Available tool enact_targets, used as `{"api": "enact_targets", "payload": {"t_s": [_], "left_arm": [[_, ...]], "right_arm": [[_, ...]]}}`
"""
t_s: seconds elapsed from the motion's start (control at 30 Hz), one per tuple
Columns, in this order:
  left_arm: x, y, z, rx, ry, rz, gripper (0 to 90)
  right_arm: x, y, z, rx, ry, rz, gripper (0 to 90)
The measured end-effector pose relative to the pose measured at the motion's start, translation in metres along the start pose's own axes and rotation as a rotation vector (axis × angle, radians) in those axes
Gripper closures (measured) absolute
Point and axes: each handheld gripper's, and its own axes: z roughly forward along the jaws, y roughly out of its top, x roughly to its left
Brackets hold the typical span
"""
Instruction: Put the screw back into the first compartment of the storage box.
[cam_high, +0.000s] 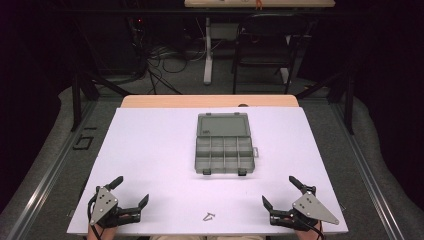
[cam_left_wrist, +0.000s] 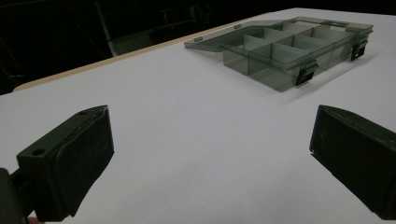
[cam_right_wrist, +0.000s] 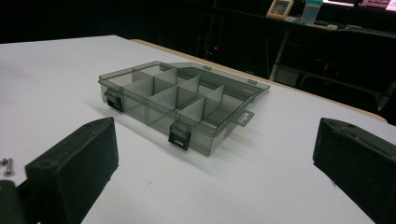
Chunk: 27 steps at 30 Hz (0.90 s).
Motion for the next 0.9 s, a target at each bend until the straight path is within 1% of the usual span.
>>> {"api": "enact_targets", "payload": {"t_s": [0.33,0.43,0.57,0.6,0.63,0.7,0.77,0.83,0.87,0.9], "left_arm": [[-0.003,0.001,0.004,0.008,-0.011,0.002,0.0],[-0.004,0.002,0.005,0.002,-0.014,-0.001,0.0],[-0.006,0.004,0.008,-0.001,-0.028,-0.004,0.0],[-0.008,0.006,0.01,0.0,-0.035,0.006,0.0],[-0.009,0.006,0.011,-0.005,-0.039,-0.002,0.0],[-0.01,0.007,0.011,-0.001,-0.045,0.002,0.0],[-0.015,0.009,0.015,-0.007,-0.058,0.006,0.0],[-0.016,0.01,0.017,-0.006,-0.062,0.009,0.0],[-0.02,0.011,0.019,-0.001,-0.076,0.016,0.0],[-0.02,0.011,0.019,-0.001,-0.076,0.016,0.0]], "right_arm": [[0.0,0.0,0.0,0.0,0.005,0.001,0.0],[0.0,0.0,0.0,0.0,0.007,0.002,0.0],[0.0,0.0,0.0,0.001,0.008,0.003,0.0],[0.0,0.0,0.0,0.003,0.007,0.001,0.0],[0.0,0.0,0.0,0.001,0.008,0.002,0.0],[0.0,0.0,0.001,0.001,0.007,0.004,0.0],[0.0,0.0,0.001,0.0,0.007,0.001,0.0],[0.0,0.0,0.0,0.002,0.007,0.001,0.0],[0.0,0.0,0.001,0.002,0.009,0.003,0.0],[0.0,0.0,0.001,0.002,0.009,0.003,0.0]]}}
